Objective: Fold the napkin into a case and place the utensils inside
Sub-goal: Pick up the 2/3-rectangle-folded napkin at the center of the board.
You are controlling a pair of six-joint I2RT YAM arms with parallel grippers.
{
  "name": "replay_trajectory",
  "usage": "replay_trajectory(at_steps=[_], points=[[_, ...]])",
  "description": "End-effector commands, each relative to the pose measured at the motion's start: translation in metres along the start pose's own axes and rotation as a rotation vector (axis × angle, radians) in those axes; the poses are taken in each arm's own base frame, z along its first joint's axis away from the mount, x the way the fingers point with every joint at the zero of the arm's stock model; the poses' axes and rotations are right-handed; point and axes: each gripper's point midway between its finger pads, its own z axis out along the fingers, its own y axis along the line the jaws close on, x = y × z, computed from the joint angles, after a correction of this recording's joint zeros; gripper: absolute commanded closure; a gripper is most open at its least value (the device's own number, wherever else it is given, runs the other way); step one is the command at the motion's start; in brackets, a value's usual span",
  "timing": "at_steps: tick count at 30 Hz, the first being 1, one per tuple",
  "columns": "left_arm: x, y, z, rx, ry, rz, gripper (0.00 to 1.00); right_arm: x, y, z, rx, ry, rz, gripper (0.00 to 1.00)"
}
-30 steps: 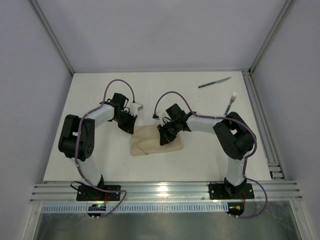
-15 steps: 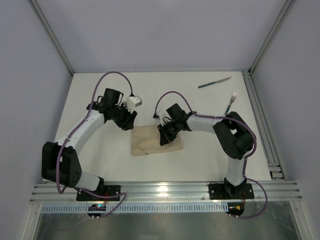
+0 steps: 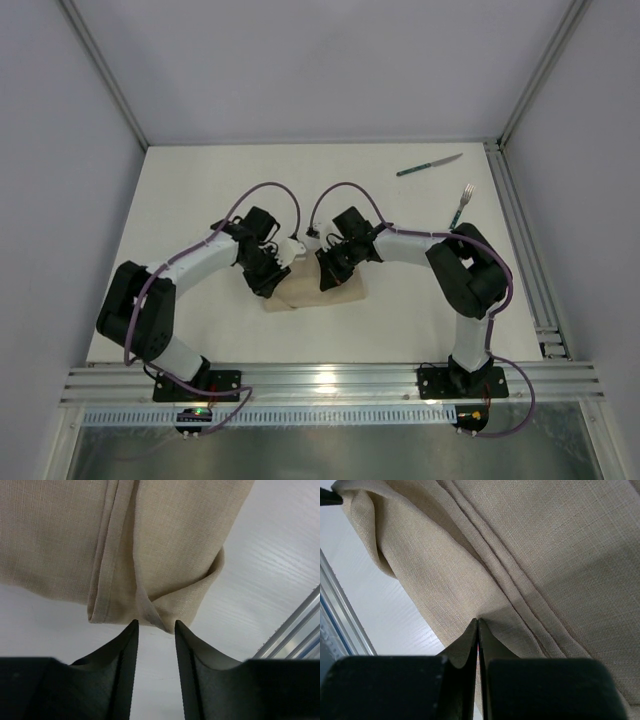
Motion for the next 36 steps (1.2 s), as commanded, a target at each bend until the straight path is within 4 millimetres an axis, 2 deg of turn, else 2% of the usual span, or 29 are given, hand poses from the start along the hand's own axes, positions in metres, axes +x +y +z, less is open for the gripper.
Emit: replay_trajectory(at_steps=[1, 3, 4, 7, 13, 16, 23, 25, 27, 31, 34, 36], points=[[0.006, 0.014, 0.010, -0.056, 0.047, 0.016, 0.68, 0.009, -0.016, 0.003, 0.062, 0.024, 0.004, 0.96], [0.003, 0.019, 0.013, -0.072, 0.039, 0.018, 0.77, 0.010, -0.017, 0.003, 0.062, 0.024, 0.006, 0.96], [0.000, 0.024, 0.015, -0.088, 0.031, 0.011, 0.86, 0.011, -0.017, 0.003, 0.061, 0.027, 0.005, 0.96], [-0.010, 0.029, 0.014, -0.111, -0.011, 0.008, 1.00, 0.011, -0.017, 0.003, 0.057, 0.028, 0.006, 0.96], [-0.032, 0.036, -0.002, -0.121, -0.109, -0.020, 1.00, 0.013, -0.019, 0.004, 0.051, 0.035, 0.001, 0.96], [-0.034, 0.040, 0.001, -0.092, -0.112, -0.048, 1.00, 0.012, -0.018, 0.004, 0.048, 0.035, -0.007, 0.96], [-0.032, 0.056, 0.029, -0.068, -0.052, -0.086, 1.00, 0.010, -0.014, 0.003, 0.027, 0.030, -0.024, 0.96], [-0.028, 0.058, 0.038, -0.056, -0.028, -0.097, 1.00, 0.006, -0.011, 0.001, 0.016, 0.014, -0.035, 0.93], [-0.030, 0.059, 0.040, -0.047, -0.024, -0.101, 1.00, -0.008, -0.002, -0.009, -0.001, -0.032, -0.053, 0.89], [-0.032, 0.061, 0.042, -0.040, -0.016, -0.100, 1.00, -0.054, 0.013, -0.044, -0.001, -0.169, -0.088, 0.57], [-0.031, 0.060, 0.042, -0.035, -0.016, -0.096, 1.00, -0.082, 0.002, -0.073, 0.034, -0.255, -0.053, 0.49], [-0.031, 0.061, 0.042, -0.042, -0.019, -0.092, 1.00, -0.089, -0.021, -0.084, 0.083, -0.265, -0.013, 0.48]])
